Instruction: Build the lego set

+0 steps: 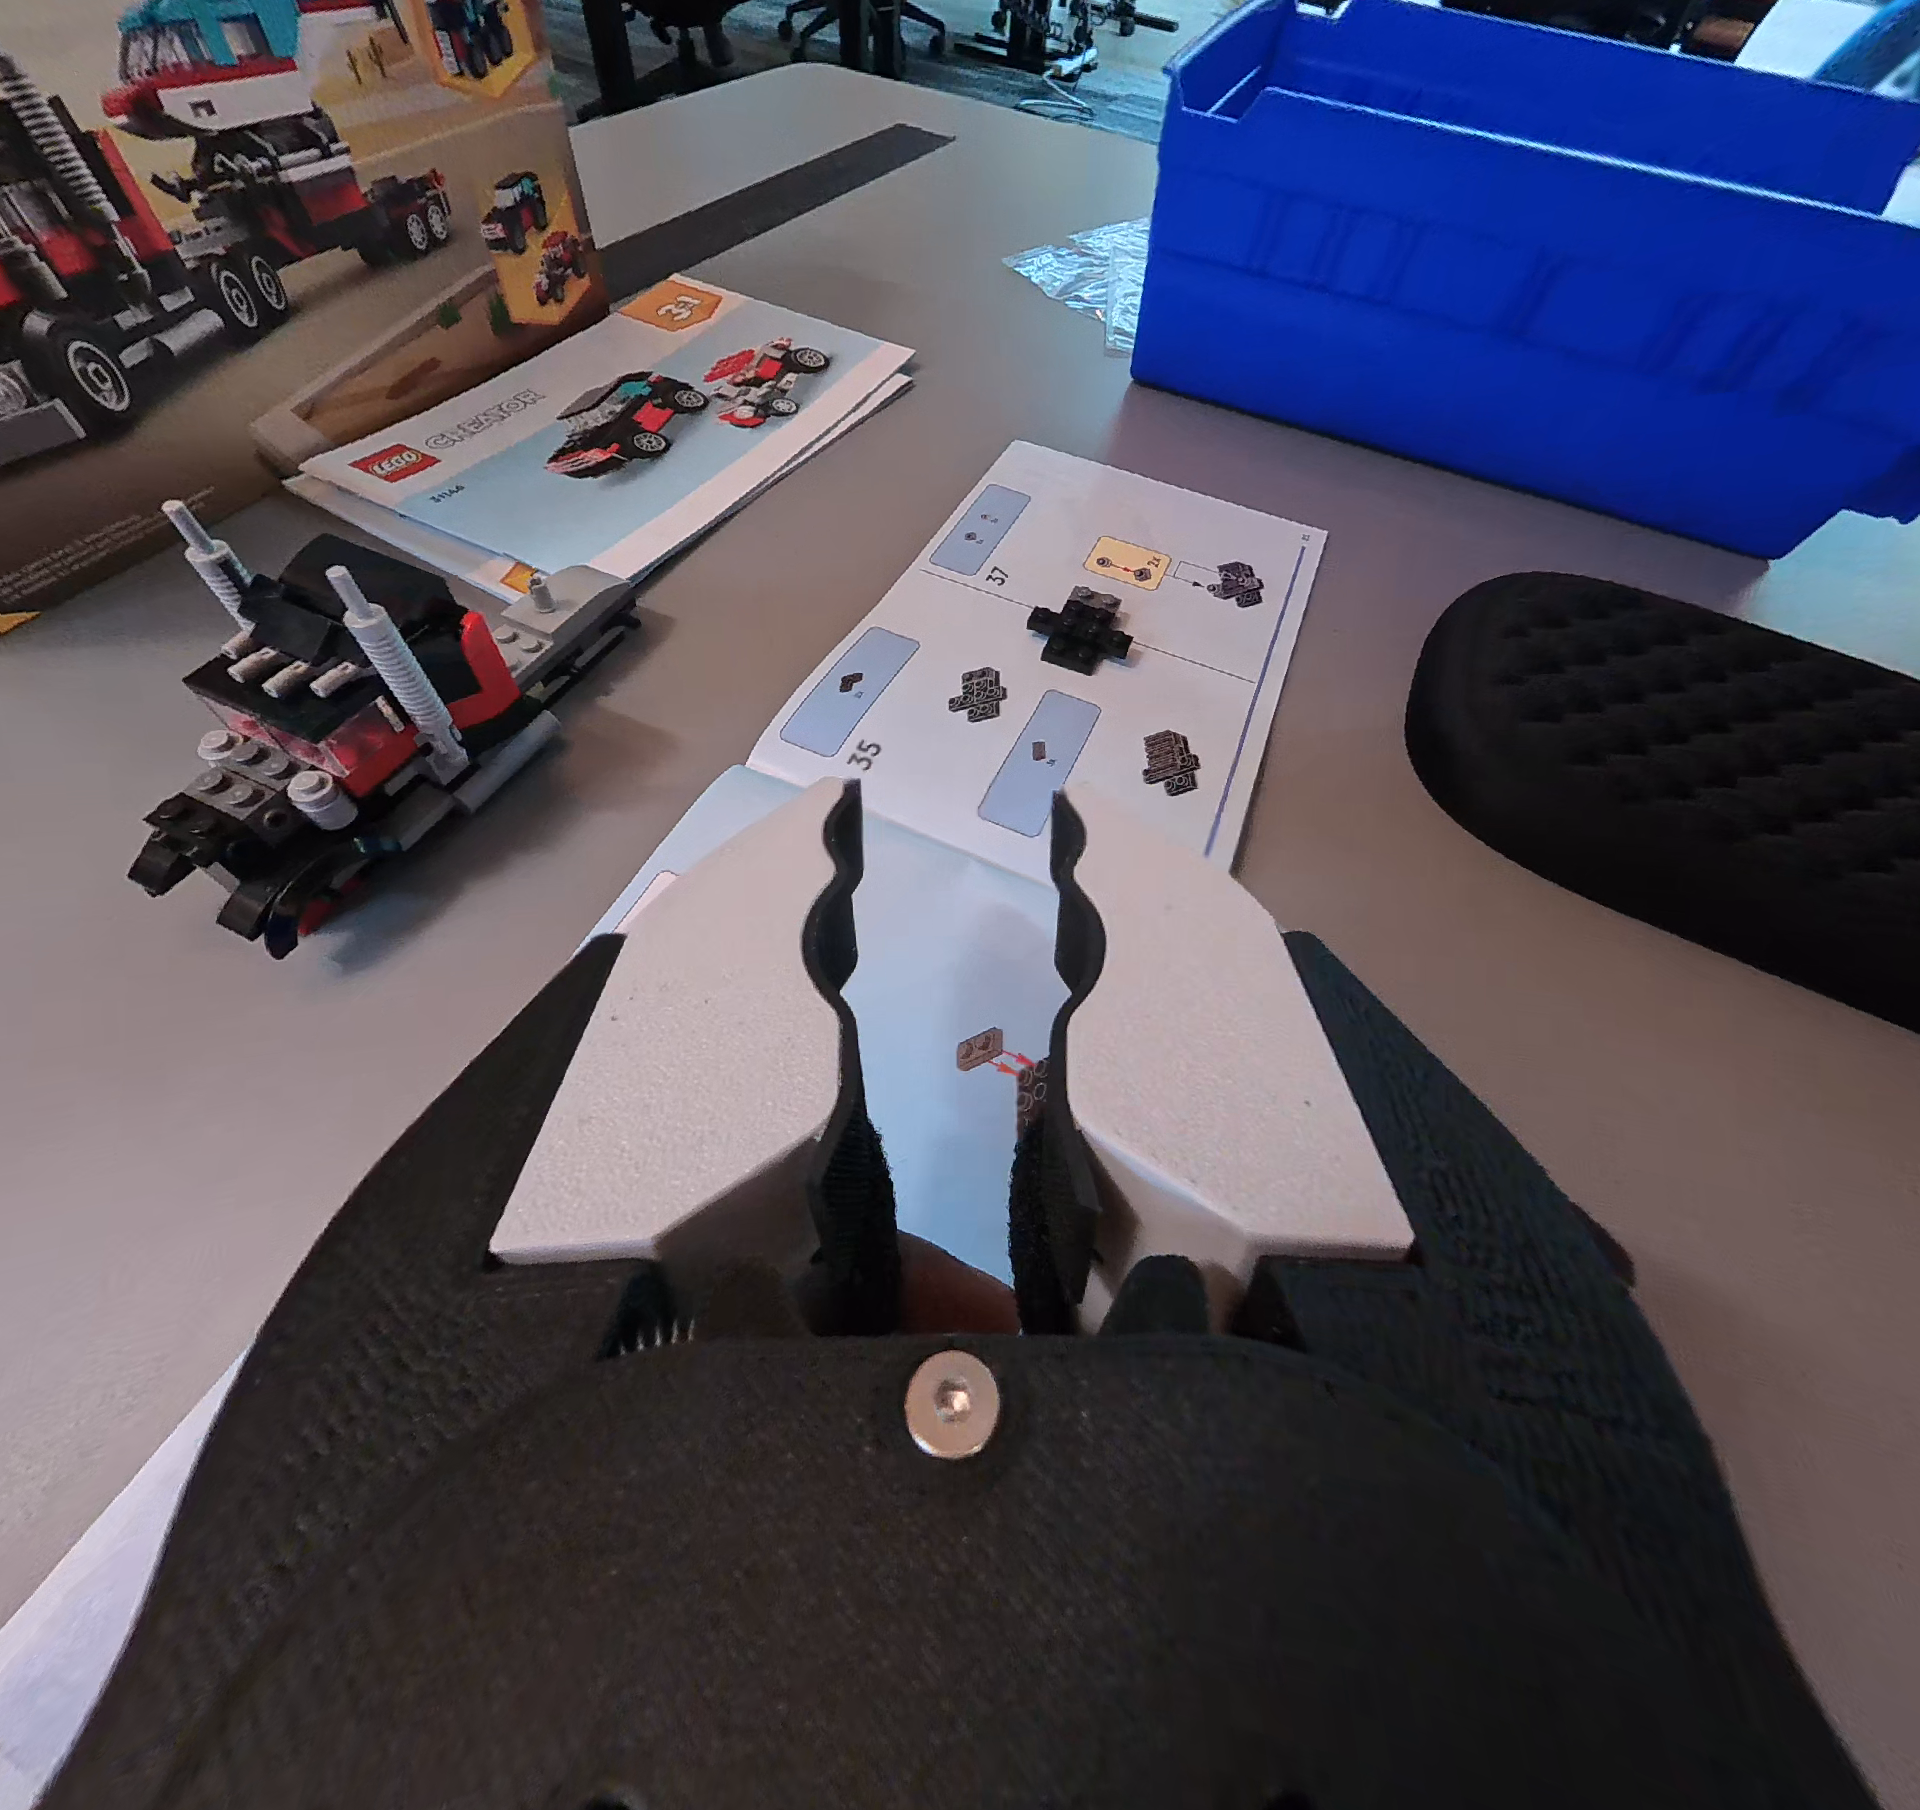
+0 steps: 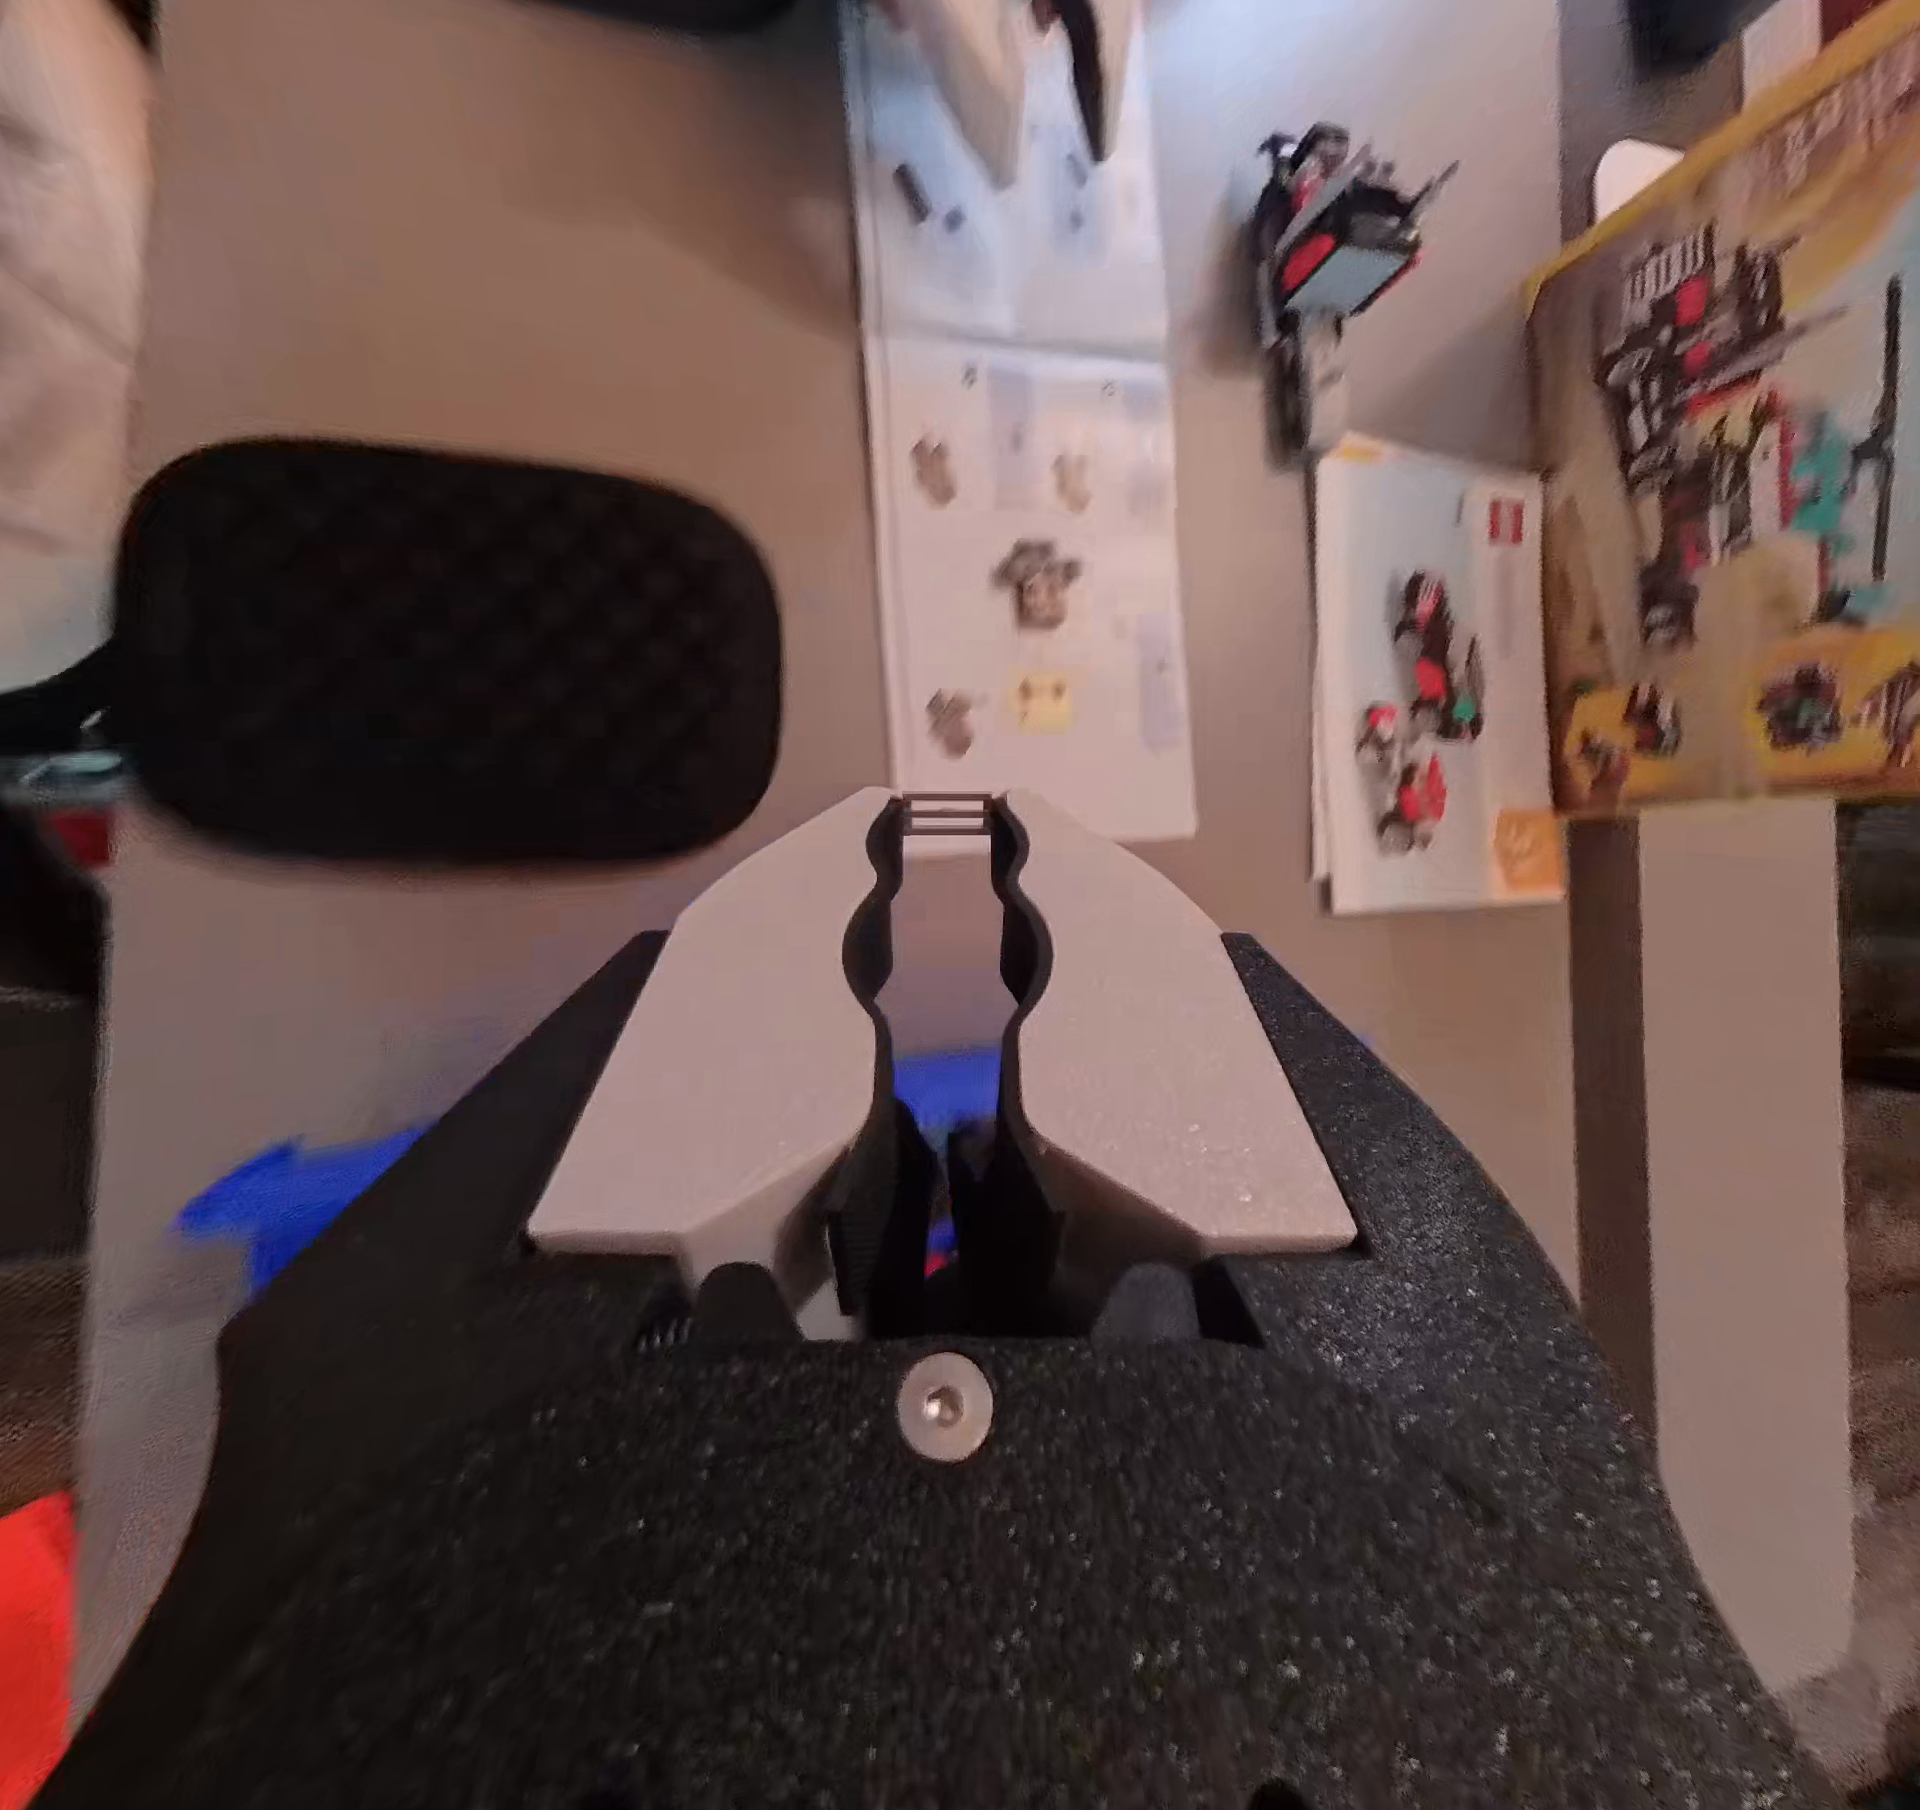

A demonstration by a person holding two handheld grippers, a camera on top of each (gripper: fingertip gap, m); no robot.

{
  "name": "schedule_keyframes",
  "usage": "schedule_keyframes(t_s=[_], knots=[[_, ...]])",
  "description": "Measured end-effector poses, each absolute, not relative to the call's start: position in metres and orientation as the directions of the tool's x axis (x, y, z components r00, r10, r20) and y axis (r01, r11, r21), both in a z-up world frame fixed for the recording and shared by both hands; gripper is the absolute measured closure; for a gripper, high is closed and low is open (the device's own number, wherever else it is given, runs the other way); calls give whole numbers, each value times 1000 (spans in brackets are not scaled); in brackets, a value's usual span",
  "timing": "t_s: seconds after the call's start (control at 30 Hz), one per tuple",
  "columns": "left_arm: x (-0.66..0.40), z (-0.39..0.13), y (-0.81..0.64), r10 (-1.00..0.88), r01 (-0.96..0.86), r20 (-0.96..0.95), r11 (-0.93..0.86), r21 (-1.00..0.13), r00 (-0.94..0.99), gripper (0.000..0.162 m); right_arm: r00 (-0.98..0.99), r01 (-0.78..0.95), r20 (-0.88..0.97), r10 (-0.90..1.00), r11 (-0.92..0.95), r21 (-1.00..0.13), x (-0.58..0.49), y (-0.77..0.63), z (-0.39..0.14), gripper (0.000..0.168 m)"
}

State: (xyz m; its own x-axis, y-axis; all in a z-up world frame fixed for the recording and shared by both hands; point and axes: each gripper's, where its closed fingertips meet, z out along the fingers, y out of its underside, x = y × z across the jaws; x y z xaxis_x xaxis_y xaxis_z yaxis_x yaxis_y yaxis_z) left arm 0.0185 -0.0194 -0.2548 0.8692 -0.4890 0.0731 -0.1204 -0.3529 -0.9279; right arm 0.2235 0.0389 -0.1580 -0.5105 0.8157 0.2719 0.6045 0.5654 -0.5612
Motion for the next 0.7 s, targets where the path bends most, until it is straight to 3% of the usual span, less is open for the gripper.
schedule_keyframes(t_s=[0.2,0.47,0.7], knots=[[19,-246,-22,-494,-111,63,-315,-943,867,127,-622,678,184,761,641,-360,139,31,-230,152],[18,-241,-24,-494,-85,84,-310,-947,866,126,-668,724,72,741,669,-171,133,40,-306,152],[19,-239,-25,-502,-77,90,-302,-950,860,124,-675,715,75,734,675,-181,133,40,-302,145]])
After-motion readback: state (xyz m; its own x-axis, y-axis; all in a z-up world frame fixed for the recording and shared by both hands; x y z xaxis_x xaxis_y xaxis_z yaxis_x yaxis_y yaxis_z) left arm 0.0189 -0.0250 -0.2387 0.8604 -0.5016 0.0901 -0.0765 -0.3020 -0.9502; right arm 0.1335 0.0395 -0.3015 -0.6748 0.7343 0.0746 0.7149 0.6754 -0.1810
